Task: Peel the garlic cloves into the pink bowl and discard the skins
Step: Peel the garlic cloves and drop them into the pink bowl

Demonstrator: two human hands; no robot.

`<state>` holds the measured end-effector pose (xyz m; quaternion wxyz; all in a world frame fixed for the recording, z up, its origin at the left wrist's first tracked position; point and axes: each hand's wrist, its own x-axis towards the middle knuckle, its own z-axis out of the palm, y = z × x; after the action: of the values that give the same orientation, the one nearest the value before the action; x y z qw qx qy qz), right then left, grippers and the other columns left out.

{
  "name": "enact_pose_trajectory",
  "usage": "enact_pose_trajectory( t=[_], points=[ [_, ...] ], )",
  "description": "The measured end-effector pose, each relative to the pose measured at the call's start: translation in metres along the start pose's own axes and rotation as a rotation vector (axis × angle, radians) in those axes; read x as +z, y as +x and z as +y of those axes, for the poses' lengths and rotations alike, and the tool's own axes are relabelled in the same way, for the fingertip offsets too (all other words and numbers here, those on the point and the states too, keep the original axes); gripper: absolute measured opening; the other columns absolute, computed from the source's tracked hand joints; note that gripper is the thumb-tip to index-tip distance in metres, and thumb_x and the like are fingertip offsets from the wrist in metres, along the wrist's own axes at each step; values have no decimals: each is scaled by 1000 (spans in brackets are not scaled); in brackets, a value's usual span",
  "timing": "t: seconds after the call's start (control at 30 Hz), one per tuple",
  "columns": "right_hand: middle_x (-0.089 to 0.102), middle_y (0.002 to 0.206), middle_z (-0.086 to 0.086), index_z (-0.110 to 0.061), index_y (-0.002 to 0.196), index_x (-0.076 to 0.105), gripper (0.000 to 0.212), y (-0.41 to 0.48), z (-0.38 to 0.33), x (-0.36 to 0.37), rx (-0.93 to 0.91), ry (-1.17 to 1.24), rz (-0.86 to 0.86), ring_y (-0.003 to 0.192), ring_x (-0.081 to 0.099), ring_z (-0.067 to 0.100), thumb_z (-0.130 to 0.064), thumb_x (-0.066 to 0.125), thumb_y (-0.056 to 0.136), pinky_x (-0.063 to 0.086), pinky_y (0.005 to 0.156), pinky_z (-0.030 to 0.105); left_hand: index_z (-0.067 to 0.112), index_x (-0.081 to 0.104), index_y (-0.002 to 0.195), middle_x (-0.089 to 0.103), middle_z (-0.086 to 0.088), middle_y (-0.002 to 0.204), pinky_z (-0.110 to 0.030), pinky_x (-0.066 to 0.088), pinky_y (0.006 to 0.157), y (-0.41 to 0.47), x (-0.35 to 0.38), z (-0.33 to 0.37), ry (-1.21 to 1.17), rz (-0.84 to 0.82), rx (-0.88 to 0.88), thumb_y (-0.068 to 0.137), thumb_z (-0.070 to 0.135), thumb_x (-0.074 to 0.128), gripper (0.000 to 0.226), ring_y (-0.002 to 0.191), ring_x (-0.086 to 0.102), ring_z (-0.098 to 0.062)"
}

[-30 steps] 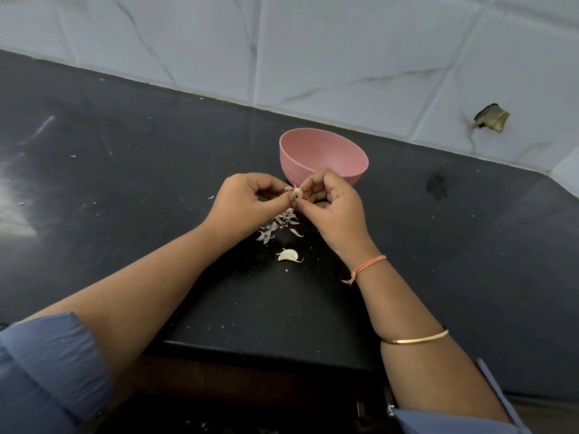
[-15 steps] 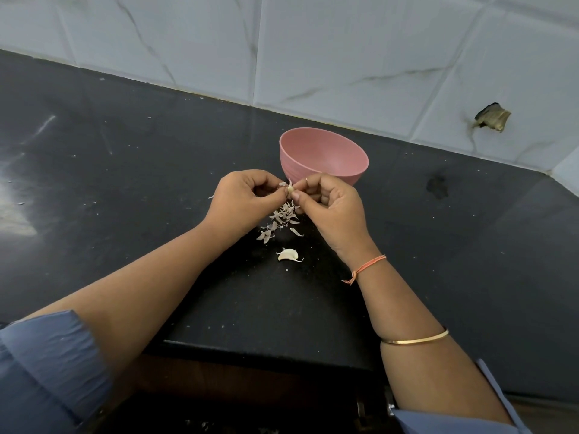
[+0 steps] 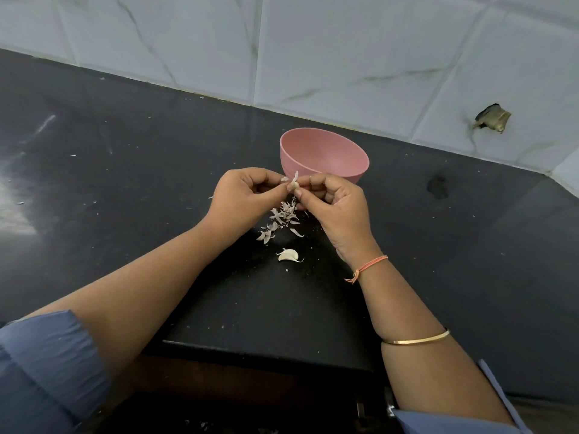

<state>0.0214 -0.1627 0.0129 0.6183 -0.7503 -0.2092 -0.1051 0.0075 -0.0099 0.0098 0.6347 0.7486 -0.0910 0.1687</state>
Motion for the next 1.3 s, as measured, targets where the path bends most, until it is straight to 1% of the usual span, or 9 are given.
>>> enact_pose_trajectory(
  t=[0.17, 0.5, 0.77, 0.87, 0.93, 1.0, 1.1, 1.2, 1.3],
  points=[
    [72, 85, 7, -14, 86, 70, 19, 0, 0, -1, 35, 48, -2, 75, 68, 16, 3, 68, 79, 57, 75, 31, 23, 71, 80, 71, 3, 73, -26, 55, 70, -1, 0, 0, 23, -5, 3, 81, 14, 71, 9, 66, 64, -6],
    [71, 82, 5, -15, 82, 70, 19, -1, 0, 1, 56, 68, -15, 75, 68, 13, 3, 68, 79, 57, 75, 29, 21, 70, 76, 68, 8, 69, -15, 53, 64, 0, 1, 0, 50, 21, 9, 80, 8, 70, 14, 63, 64, 0],
    [67, 79, 3, -8, 86, 67, 16, 0, -5, 2, 123, 211, 48, 71, 64, 9, 7, 61, 83, 55, 68, 21, 17, 69, 75, 68, 2, 69, -31, 55, 71, 2, 3, -4, 94, 79, -41, 82, 15, 69, 8, 65, 62, -10],
    [64, 80, 7, -8, 87, 66, 17, 0, -7, 0, 146, 264, 55, 72, 61, 10, 7, 60, 84, 54, 66, 21, 12, 67, 72, 68, -7, 71, -43, 56, 76, 3, 2, -6, 121, 108, -67, 84, 18, 65, 14, 68, 65, -24],
    [62, 81, 9, -9, 87, 65, 18, -1, -7, 0, 152, 283, 44, 72, 60, 12, 7, 59, 84, 54, 65, 21, 10, 65, 66, 67, -8, 66, -46, 56, 75, 3, 0, -7, 118, 100, -69, 84, 24, 64, 22, 62, 62, -21],
    [62, 81, 9, -10, 87, 64, 18, -1, -8, -1, 156, 279, 39, 70, 60, 11, 7, 59, 84, 54, 64, 22, 10, 65, 62, 66, -7, 61, -43, 56, 70, 3, -1, -7, 140, 90, -55, 84, 30, 66, 30, 58, 59, -15],
    [63, 80, 7, -10, 89, 64, 16, -1, -8, -1, 181, 272, 35, 69, 62, 9, 5, 60, 85, 54, 61, 22, 12, 67, 66, 66, -2, 63, -25, 51, 60, 3, 0, -6, 170, 78, -39, 79, 30, 72, 23, 59, 58, -11],
    [65, 81, 8, -7, 90, 63, 15, -1, -8, -1, 203, 308, 33, 69, 65, 12, 6, 58, 86, 56, 63, 24, 17, 69, 79, 68, 4, 74, -17, 53, 66, 2, 2, -3, 86, 37, -14, 77, 18, 75, 7, 67, 63, -6],
    [68, 82, 11, -2, 93, 63, 14, -1, -7, -1, 195, 311, 8, 74, 67, 15, 8, 58, 85, 57, 71, 26, 22, 69, 83, 68, 9, 76, -11, 50, 67, 0, 3, -1, 70, -10, 27, 78, 13, 73, 10, 69, 63, 2]
  ],
)
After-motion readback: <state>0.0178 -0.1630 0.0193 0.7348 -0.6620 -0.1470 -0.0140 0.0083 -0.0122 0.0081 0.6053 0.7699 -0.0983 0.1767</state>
